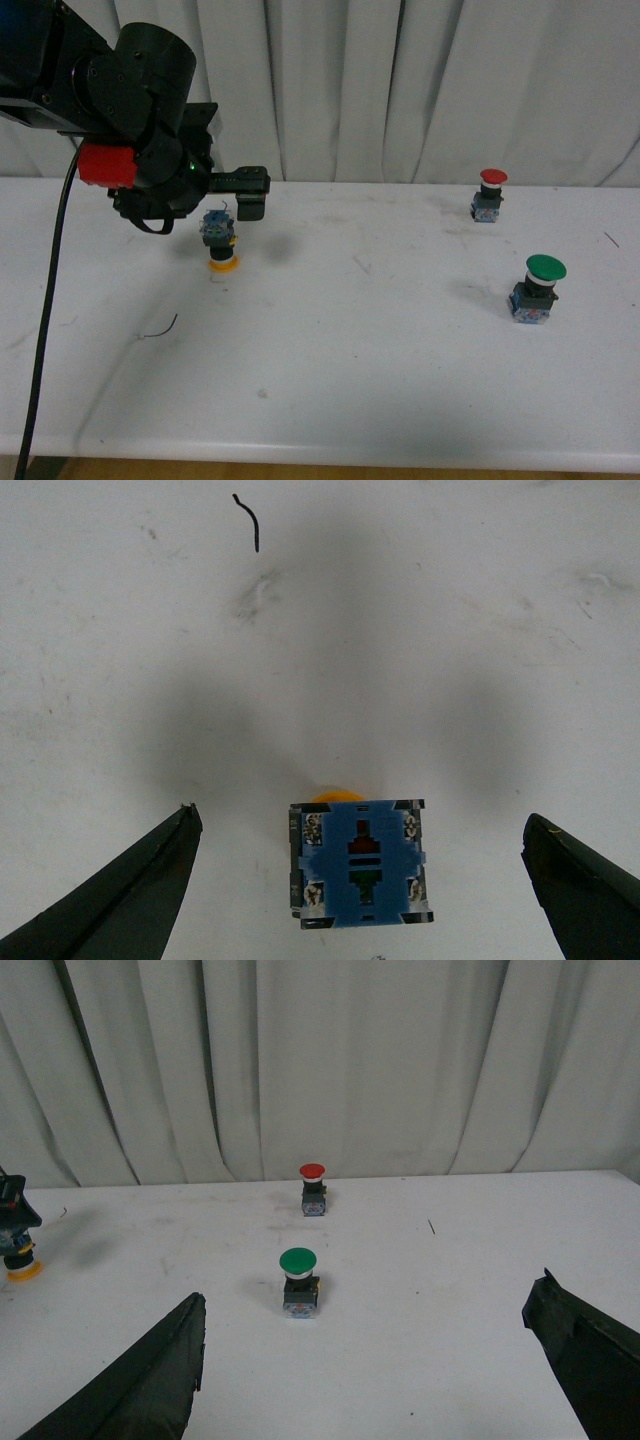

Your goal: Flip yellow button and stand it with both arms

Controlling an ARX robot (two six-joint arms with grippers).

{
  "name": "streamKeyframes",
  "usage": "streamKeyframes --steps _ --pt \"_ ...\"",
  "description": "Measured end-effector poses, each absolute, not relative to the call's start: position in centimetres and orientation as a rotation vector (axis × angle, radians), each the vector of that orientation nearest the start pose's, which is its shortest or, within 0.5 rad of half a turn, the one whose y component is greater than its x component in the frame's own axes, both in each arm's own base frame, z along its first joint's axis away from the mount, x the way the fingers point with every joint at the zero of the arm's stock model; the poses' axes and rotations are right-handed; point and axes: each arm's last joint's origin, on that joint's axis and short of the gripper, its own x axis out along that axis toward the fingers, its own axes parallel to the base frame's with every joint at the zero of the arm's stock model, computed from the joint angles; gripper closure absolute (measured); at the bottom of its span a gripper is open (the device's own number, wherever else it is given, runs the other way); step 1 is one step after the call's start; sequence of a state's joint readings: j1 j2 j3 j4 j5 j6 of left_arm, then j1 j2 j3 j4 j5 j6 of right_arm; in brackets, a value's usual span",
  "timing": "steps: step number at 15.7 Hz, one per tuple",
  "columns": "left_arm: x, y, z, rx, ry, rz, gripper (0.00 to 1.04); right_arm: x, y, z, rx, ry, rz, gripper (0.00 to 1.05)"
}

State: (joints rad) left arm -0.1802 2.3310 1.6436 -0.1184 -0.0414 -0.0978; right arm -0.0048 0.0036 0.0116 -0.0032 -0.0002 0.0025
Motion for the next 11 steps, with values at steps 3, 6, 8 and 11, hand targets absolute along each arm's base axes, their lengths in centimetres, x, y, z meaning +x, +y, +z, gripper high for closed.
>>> streamKeyframes --steps 3,6,8,11 --pt "48.82 -8.93 11.56 -0.001 0.807 -0.095 0.07 9.72 -0.05 16.68 0.002 -0.004 -0.005 0.06" --pt "48.77 -9.28 11.09 0.005 0.817 -0.101 0.07 9.72 -0.05 16.69 0.002 -0.005 -0.005 0.06" --pt "48.73 -9.46 10.69 0.034 0.822 -0.099 0.07 9.72 -0.05 16.69 0.002 -0.005 -0.005 0.06" --pt "48.79 -9.43 10.72 0.069 0.812 -0.083 0.15 9.72 -0.05 16.69 0.002 -0.005 -0.005 0.06"
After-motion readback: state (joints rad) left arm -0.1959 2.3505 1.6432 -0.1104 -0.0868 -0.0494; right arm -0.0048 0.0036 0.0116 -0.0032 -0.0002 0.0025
